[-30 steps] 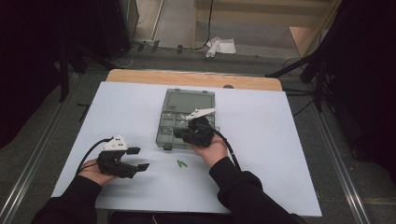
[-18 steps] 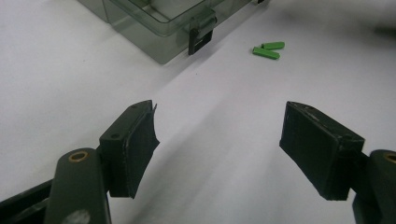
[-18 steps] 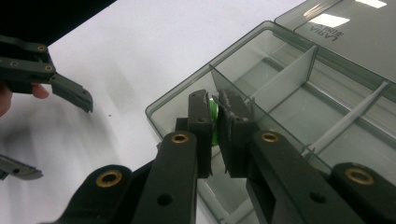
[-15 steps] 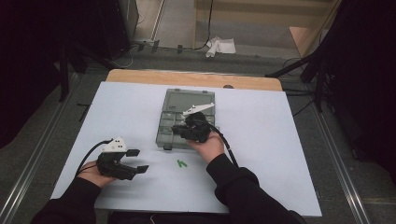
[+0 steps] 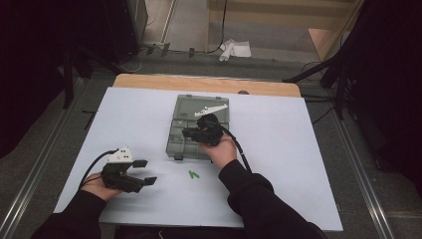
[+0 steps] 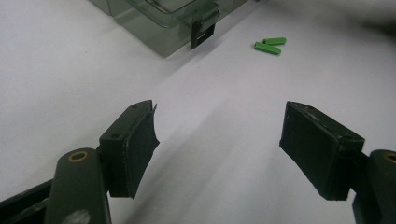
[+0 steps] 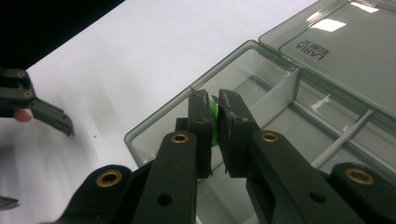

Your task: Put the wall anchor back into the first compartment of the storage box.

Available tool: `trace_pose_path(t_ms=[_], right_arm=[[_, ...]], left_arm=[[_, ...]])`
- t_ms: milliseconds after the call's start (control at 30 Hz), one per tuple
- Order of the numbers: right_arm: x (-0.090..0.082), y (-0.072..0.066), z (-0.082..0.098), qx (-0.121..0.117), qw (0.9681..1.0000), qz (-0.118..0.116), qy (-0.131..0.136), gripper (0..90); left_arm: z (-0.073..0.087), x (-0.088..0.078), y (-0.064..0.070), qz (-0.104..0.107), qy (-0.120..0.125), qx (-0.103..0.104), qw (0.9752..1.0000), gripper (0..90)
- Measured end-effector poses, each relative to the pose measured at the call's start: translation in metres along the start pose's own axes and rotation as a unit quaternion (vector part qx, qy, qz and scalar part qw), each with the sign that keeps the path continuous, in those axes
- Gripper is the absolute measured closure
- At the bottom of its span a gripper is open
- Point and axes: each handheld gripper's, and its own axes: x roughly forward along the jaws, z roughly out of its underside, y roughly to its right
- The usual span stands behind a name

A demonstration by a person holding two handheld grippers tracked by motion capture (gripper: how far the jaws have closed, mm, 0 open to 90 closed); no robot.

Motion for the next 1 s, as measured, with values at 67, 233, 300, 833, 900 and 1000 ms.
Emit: trace_pose_path(t_ms=[67,233,300,833,900,1000], right_arm=[[0.002,0.002,-0.001,0.004,1.0000,0.003,0.001,84.8],[0.006,0.005,-0.004,0.006,1.0000,0.004,-0.001,84.8],[0.008,0.005,-0.005,0.006,1.0000,0.004,-0.002,84.8],[0.024,0.006,-0.015,0.005,0.9999,0.010,-0.006,84.7],[0.026,0.006,-0.016,0.007,0.9999,0.008,-0.008,84.7],[0.030,0.005,-0.018,0.004,0.9999,0.007,-0.009,84.7]], left_arm=[[0.000,0.000,0.000,0.001,0.001,0.001,1.0000,25.6],[0.001,0.000,0.001,0.002,-0.001,0.000,1.0000,25.6],[0.001,0.001,0.001,0.002,-0.001,0.000,1.0000,25.6],[0.002,0.001,0.001,0.001,-0.009,0.002,1.0000,25.6],[0.002,0.000,0.001,0.000,-0.010,0.003,0.9999,25.6],[0.002,0.000,0.001,0.001,-0.010,0.003,0.9999,25.6]])
